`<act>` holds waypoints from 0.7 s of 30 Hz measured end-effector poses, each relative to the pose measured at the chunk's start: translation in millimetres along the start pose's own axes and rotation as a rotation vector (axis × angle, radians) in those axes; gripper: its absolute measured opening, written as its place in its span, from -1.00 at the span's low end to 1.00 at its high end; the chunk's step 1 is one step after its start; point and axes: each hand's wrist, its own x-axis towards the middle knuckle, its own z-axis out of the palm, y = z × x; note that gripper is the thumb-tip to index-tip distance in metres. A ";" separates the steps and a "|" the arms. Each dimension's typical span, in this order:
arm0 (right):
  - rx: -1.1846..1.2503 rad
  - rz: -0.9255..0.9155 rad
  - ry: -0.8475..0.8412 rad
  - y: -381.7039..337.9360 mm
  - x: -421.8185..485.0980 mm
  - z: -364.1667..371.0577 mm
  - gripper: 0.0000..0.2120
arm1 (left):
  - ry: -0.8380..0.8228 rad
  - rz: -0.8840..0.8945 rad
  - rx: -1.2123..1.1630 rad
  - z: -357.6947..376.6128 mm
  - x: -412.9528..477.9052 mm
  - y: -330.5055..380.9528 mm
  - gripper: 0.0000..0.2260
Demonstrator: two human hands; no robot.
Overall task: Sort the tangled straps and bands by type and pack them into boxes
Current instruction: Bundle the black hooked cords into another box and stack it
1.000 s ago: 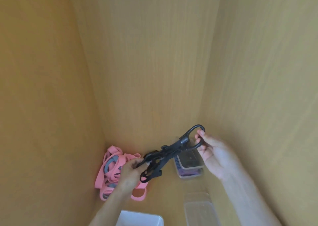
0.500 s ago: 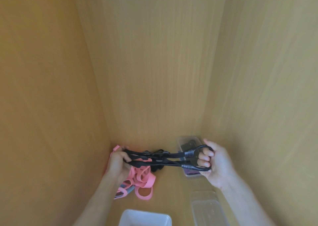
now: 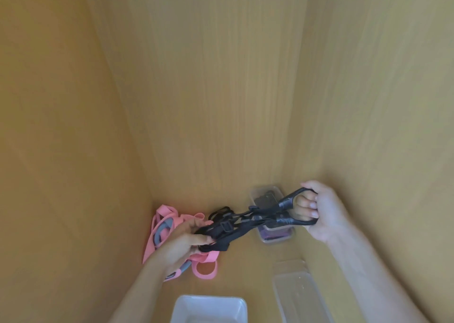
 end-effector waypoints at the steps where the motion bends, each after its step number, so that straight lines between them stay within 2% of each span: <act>1: -0.044 -0.017 -0.033 -4.0 0.0 5.0 -0.53 | -0.005 -0.012 0.149 5.6 -2.1 2.7 -0.44; 4: -0.252 -0.079 -0.131 -9.8 -2.5 25.4 -0.51 | -0.007 0.042 0.537 19.9 -4.7 16.9 -0.29; 7: -0.457 -0.178 -0.195 -9.7 -8.8 48.2 -0.47 | -0.042 0.238 0.663 46.5 -7.4 38.7 -0.13; 9: -0.468 -0.183 -0.254 -8.7 -12.8 60.0 -0.47 | -0.150 0.292 0.620 68.5 -7.6 48.5 -0.27; 12: -0.386 -0.155 -0.307 -11.1 -15.9 67.8 -0.49 | -0.206 0.353 0.460 88.6 -9.4 55.1 -0.83; 13: -0.364 -0.157 -0.304 -12.5 -16.4 67.5 -0.49 | -0.189 0.362 0.422 89.3 -9.1 55.4 -0.92; 16: -0.321 -0.157 -0.259 -15.4 -16.6 60.2 -0.51 | -0.128 0.344 0.342 83.6 -8.2 52.1 -0.91; 21: -0.398 -0.115 -0.237 -2.2 -18.7 47.6 -0.52 | 0.008 0.371 0.348 69.9 -9.4 45.0 -0.83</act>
